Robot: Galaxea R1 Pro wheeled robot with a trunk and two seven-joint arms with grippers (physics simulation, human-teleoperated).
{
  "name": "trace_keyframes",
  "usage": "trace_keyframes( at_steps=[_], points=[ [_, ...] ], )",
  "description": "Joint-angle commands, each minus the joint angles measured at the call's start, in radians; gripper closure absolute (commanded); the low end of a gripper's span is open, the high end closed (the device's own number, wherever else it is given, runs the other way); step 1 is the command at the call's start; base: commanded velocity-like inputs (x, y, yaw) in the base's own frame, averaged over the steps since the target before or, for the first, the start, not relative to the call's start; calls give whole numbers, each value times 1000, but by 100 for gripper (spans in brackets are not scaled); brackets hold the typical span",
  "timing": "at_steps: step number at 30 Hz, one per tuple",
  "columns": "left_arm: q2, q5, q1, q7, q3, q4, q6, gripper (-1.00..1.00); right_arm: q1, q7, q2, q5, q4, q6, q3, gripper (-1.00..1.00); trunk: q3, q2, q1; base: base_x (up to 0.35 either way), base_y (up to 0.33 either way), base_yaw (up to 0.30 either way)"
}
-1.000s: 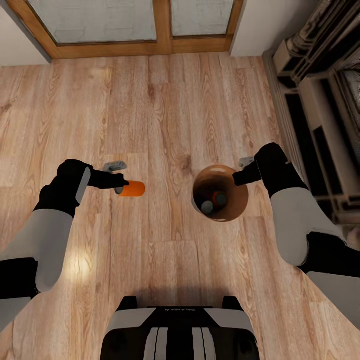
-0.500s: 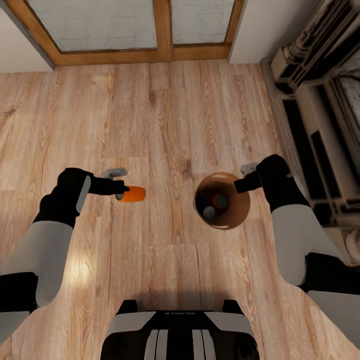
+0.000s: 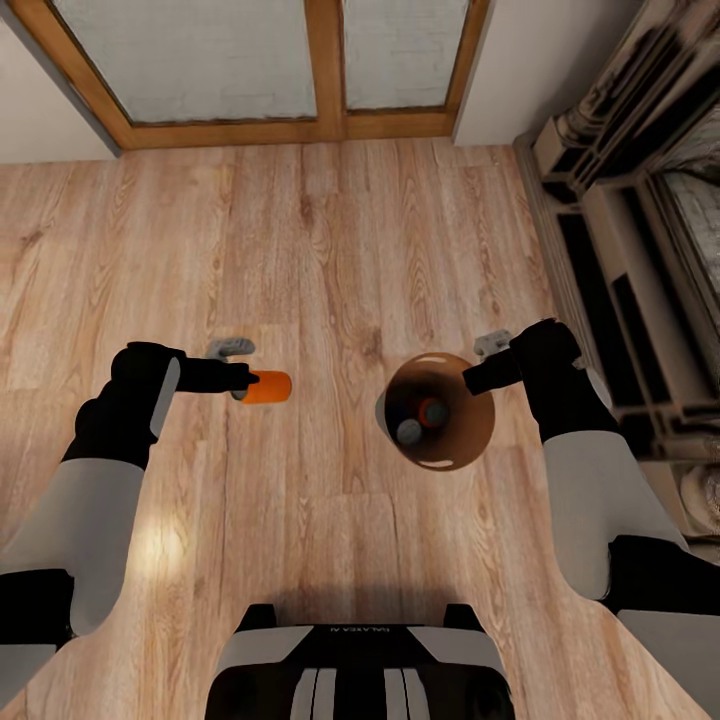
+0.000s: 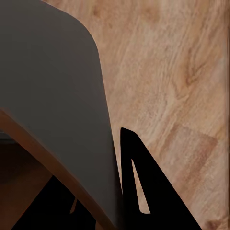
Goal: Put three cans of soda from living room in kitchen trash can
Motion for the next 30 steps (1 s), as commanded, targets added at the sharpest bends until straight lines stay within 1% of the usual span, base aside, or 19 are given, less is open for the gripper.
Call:
trace_keyframes(
  at_steps=[1, 6, 8, 9, 10, 12, 13, 14, 16, 17, 19, 21, 22, 23, 25, 27, 28, 29, 30],
  points=[
    [0, -4, 0, -20, -1, 0, 0, 100, 1, 5, 0, -14, -3, 11, 1, 100, 5, 7, -4, 0, 0, 0],
    [1, -5, 0, -84, -8, 5, 0, 100, 2, 5, 0, -10, -5, 12, 1, 100, 29, 42, -23, 0, 0, 0],
    [1, -5, 0, -133, -14, 11, 0, 100, 4, 5, 2, -8, -5, 12, 2, 100, 39, 56, -31, 0, 0, 0],
    [1, -5, -1, -146, -15, 13, 0, 100, 5, 5, 2, -8, -5, 12, 2, 100, 43, 63, -35, 0, 0, 0],
    [1, -5, -1, -190, -17, 29, 0, 100, 6, 5, 4, -8, -5, 13, 3, 100, 48, 70, -38, 0, 0, 0],
    [6, -6, -8, -253, -20, 68, 0, 100, 7, 5, 5, -8, -4, 15, 3, 100, 58, 84, -46, 0, 0, 0],
    [9, -7, -9, -268, -21, 79, 0, 100, 7, 5, 6, -9, -3, 16, 3, 100, 62, 91, -50, 0, 0, 0],
    [19, -7, -12, -298, -21, 94, 0, 100, 7, 4, 7, -9, -1, 17, 4, 100, 66, 98, -54, 0, 0, 0],
    [38, -8, -15, -340, -22, 108, 0, 100, 7, 4, 7, -9, 1, 21, 5, 100, 74, 112, -61, 0, 0, 0],
    [44, -8, -16, -353, -23, 111, 0, 100, 7, 4, 8, -10, 3, 22, 5, 100, 77, 119, -65, 0, 0, 0],
    [59, -9, -33, -406, -24, 118, 0, 100, 6, -3, 9, -10, 22, 26, 6, 100, 84, 133, -73, 0, 0, 0],
    [76, -9, -67, -444, -30, 120, 0, 100, 6, -8, 10, -10, 69, 28, 5, 100, 90, 147, -81, 0, 0, 0],
    [146, -10, -167, -602, -70, 120, 0, 100, 0, -56, 10, -17, 208, 29, 2, 100, 93, 154, -84, 0, 0, 0],
    [154, -10, -184, -630, -74, 120, 0, 100, -2, -70, 11, -19, 225, 29, 1, 100, 96, 161, -88, 0, 0, 0],
    [173, -10, -242, -730, -94, 125, 0, 100, -9, -130, 23, -23, 287, 29, -1, 100, 103, 175, -96, 0, 0, 0],
    [178, -9, -294, -815, -139, 130, 0, 100, -34, -196, 47, -25, 345, 29, -7, 100, 103, 175, -96, 0, 0, 0],
    [178, -9, -308, -836, -151, 131, 0, 100, -41, -212, 53, -25, 360, 29, -8, 100, 103, 175, -96, 0, 0, 0],
    [176, -9, -350, -896, -183, 138, 0, 100, -65, -256, 73, -26, 399, 38, -10, 100, 103, 175, -96, 0, 0, 0],
    [176, -9, -365, -915, -191, 144, 0, 100, -73, -269, 80, -28, 408, 46, -11, 100, 103, 175, -96, 0, 0, 0]
  ],
)
